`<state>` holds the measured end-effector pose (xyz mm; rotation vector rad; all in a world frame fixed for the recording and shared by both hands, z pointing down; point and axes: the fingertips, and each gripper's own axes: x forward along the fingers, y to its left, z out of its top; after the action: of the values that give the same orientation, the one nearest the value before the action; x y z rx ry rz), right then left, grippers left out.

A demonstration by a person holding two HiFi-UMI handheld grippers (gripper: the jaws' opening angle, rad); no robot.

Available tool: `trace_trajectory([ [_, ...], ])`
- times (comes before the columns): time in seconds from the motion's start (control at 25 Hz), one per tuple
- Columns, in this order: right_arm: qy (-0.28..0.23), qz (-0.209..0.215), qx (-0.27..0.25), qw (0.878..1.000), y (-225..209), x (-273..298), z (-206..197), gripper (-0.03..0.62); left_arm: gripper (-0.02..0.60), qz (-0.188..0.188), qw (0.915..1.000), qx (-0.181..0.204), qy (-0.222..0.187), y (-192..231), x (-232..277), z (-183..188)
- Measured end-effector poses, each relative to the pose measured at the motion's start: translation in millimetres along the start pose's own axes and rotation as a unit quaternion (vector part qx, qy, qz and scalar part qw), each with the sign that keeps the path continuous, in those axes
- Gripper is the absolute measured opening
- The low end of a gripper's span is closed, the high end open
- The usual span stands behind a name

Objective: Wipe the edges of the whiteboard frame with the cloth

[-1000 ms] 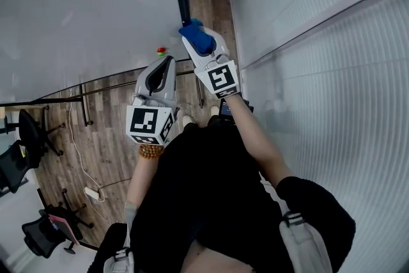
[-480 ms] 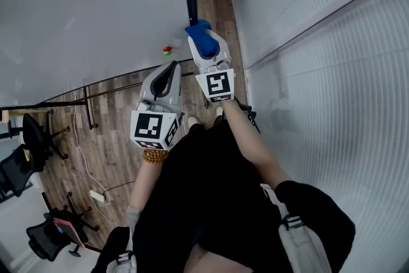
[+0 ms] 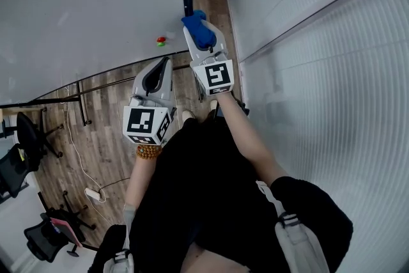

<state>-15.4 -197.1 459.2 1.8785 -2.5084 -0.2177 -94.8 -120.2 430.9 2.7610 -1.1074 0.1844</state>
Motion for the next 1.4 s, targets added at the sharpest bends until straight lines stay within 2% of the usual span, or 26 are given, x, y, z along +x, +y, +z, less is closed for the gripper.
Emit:
trace_trajectory([
  [0.12,0.003,0.006,-0.021,1.000,7.2,-4.5,-0.6,0.105,0.000,-0.001,1.0000,0.000,-0.004,-1.3,-0.1,4.8],
  [0.24,0.054,0.013,-0.008,0.998,9.9,-2.4,-32.6,0.104,0.000,0.000,1.0000,0.000,-0.003,-1.1,5.4,5.0],
  [0.32,0.069,0.011,0.006,0.998,5.2,-1.6,-51.7,0.094,0.000,0.003,1.0000,0.002,-0.001,0.7,7.0,2.4],
  [0.68,0.074,0.023,0.026,0.997,3.8,-1.5,-64.5,0.089,0.000,0.030,0.9995,-0.001,0.003,23.3,-10.7,-3.5],
  [1.08,0.109,0.046,0.032,0.992,7.6,-9.3,-106.9,0.083,0.000,0.049,0.9988,-0.011,-0.004,33.2,-28.8,-12.4],
  [1.4,0.151,0.069,0.037,0.985,9.5,-13.5,-157.7,0.080,0.000,0.064,0.9978,-0.016,-0.006,44.7,-41.7,-24.2],
])
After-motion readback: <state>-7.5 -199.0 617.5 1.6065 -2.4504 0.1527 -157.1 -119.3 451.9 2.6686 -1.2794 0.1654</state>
